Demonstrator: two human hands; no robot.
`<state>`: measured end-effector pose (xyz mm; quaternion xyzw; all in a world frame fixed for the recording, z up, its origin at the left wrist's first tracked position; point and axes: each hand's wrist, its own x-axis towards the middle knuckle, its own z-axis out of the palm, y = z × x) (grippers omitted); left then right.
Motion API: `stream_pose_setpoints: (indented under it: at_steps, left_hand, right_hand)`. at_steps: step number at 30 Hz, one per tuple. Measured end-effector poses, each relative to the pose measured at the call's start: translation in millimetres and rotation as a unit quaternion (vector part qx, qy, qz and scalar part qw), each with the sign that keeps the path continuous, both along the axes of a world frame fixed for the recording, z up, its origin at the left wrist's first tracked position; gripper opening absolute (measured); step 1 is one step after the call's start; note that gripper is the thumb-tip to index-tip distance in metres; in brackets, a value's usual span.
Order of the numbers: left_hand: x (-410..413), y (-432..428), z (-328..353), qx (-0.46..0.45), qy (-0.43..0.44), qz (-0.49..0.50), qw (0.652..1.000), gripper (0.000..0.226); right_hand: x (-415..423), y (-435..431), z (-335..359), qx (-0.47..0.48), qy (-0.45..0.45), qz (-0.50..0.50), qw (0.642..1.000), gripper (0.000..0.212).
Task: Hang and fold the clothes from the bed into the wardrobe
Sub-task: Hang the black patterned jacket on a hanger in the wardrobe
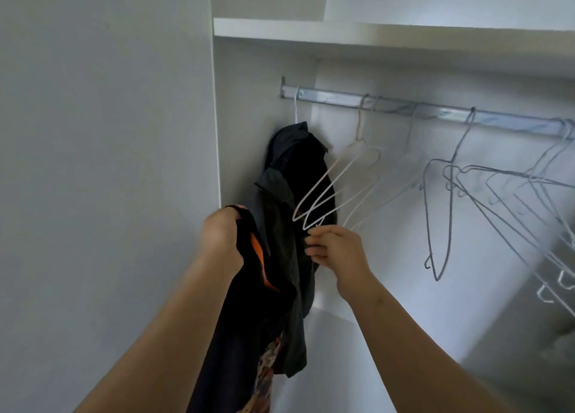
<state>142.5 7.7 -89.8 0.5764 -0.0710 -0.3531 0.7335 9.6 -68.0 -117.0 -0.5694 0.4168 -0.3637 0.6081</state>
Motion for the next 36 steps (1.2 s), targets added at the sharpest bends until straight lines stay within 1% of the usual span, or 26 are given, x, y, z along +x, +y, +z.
stream_pose_setpoints:
  at_steps: [3,4,5,7,9,11,12,14,16,18,21,23,25,27,29,30,32,33,35,36]
  left_hand:
    - [6.3,-19.6,6.8,0.004,0.025,0.033,0.999,0.027]
    - [8.7,-25.7,9.9,0.006,0.036,0.041,0.999,0.026]
    - [9.7,-31.1,12.2,0.002,0.047,0.048,0.998,0.026]
    - [13.4,-39.7,10.6,-0.006,0.055,0.052,0.997,0.026]
    - [14.3,-46.2,7.8,-0.007,0.063,0.056,0.996,0.026]
    - [15.4,-51.4,4.6,-0.012,0.078,0.058,0.995,0.028]
    - [16.4,-54.4,2.6,-0.019,0.085,0.058,0.994,0.029]
    - [16.7,-59.7,1.6,-0.028,0.097,0.061,0.993,0.03]
    - [16.1,-65.3,4.3,-0.033,0.11,0.057,0.992,0.031]
    - [16.2,-71.4,9.7,-0.027,0.122,0.047,0.991,0.031]
    - [20.2,-79.3,16.2,-0.007,0.145,0.027,0.989,0.027]
    - [20.5,-83.6,20.4,-0.018,0.148,0.013,0.989,0.029]
    - [20.4,-86.8,22.9,-0.027,0.15,0.004,0.988,0.03]
    - [19.5,-88.2,25.3,-0.027,0.15,0.002,0.988,0.026]
    - [21.1,-88.7,25.9,-0.033,0.157,0.007,0.987,0.025]
    - [21.9,-89.3,25.3,-0.033,0.16,0.009,0.986,0.026]
    - [24.0,-88.9,24.4,-0.033,0.166,0.003,0.986,0.023]
    - [25.6,-88.2,24.2,-0.032,0.166,-0.004,0.986,0.023]
    - [31.7,-87.9,23.7,-0.027,0.161,-0.003,0.987,0.024]
    - [35.7,-88.1,22.9,-0.024,0.156,0.001,0.987,0.025]
  right_hand:
    - [24.1,-31.9,18.2,-0.001,-0.035,0.054,0.998,0.027]
    - [32.5,-41.1,23.4,-0.009,-0.032,0.061,0.998,0.026]
    - [40.3,-50.2,25.7,-0.032,-0.011,0.066,0.997,0.026]
    - [51.2,-64.6,25.6,-0.109,0.07,0.083,0.988,0.034]
    - [57.0,-80.8,18.0,-0.204,0.147,0.113,0.961,0.041]
    - [61.4,-97.2,9.9,-0.286,0.201,0.122,0.929,0.043]
    - [63.0,-103.4,6.1,-0.306,0.221,0.118,0.918,0.043]
    - [61.9,-111.1,1.9,-0.315,0.27,0.105,0.904,0.043]
    - [57.4,-117.7,-1.3,-0.303,0.292,0.094,0.902,0.046]
    - [52.5,-121.8,0.1,-0.246,0.263,0.079,0.93,0.049]
    - [52.3,-123.6,1.1,-0.135,0.178,0.06,0.973,0.057]
    - [56.6,-127.0,1.7,-0.06,0.117,0.038,0.991,0.062]
    - [61.2,-130.6,7.0,0.005,0.056,0.03,0.998,0.065]
    - [67.6,-132.8,15.6,0.072,-0.005,0.035,0.997,0.069]
    - [74.5,-133.9,23.2,0.139,-0.065,0.048,0.987,0.064]
    - [78.0,-134.1,26.0,0.173,-0.101,0.057,0.978,0.056]
    - [83.2,-134.7,30.8,0.221,-0.167,0.066,0.959,0.033]
    - [85.9,-134.5,33.1,0.237,-0.202,0.065,0.948,0.027]
    - [90.6,-135.2,36.7,0.259,-0.263,0.048,0.928,0.022]
    - [93.0,-137.1,37.7,0.256,-0.273,0.025,0.927,0.021]
